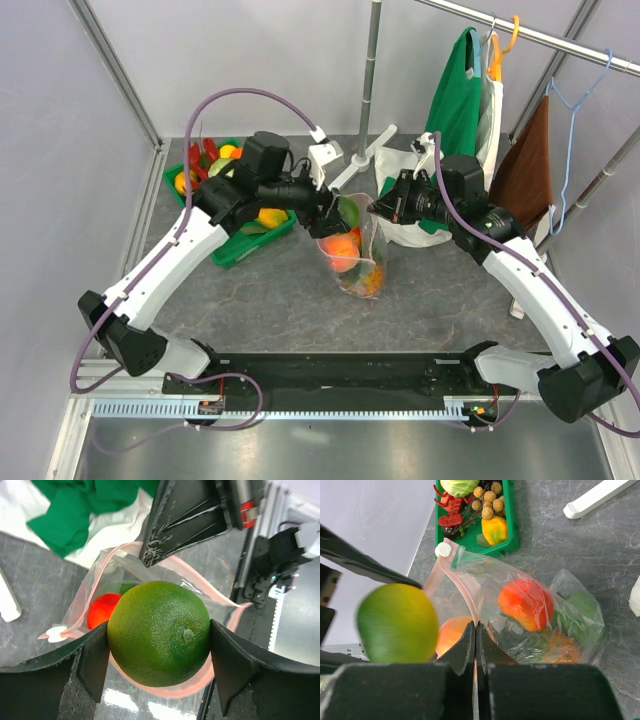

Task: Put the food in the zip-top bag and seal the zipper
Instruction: Place the fake fruit in the zipper food storage bag, then adjust the zipper food storage bag at the center of the board.

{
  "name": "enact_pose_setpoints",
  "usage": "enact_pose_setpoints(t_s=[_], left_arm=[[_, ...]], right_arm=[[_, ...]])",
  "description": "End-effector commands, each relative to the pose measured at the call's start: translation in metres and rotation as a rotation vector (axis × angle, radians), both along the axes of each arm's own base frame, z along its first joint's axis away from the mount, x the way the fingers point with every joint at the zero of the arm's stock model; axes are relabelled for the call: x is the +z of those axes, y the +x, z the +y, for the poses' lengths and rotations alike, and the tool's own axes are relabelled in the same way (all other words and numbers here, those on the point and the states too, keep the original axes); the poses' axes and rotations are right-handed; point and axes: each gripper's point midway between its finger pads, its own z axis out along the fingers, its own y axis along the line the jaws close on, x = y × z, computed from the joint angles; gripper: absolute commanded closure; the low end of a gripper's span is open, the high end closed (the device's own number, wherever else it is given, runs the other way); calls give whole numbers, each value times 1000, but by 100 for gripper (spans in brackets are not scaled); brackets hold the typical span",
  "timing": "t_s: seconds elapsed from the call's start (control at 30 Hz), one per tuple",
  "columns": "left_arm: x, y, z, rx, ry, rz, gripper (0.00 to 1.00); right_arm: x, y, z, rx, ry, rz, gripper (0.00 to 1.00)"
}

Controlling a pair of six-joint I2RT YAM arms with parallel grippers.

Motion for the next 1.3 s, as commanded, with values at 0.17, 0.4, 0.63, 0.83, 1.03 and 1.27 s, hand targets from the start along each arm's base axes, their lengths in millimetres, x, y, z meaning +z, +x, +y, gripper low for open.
enact_pose_setpoints(t_s=[0.17, 0.4, 0.63, 0.83, 1.03, 1.27], left_arm=[[-29, 27, -21, 121, 157, -68, 35], [-1, 37, -7, 207, 144, -114, 0], [35, -26, 10, -126, 24, -215, 0], [1, -63, 42, -423, 151, -309, 3], [-27, -54, 53, -505, 267, -464, 7], [-48, -39, 37, -583, 303, -554, 15]], right_arm=[[19, -3, 0, 14, 31, -60, 100], [22, -4, -1, 14, 31, -73, 100], [20, -6, 0, 33, 25, -77, 100], [17, -8, 2, 61, 17, -79, 100], [18, -10, 5, 84, 26, -79, 100], [21, -10, 8, 104, 29, -87, 100]])
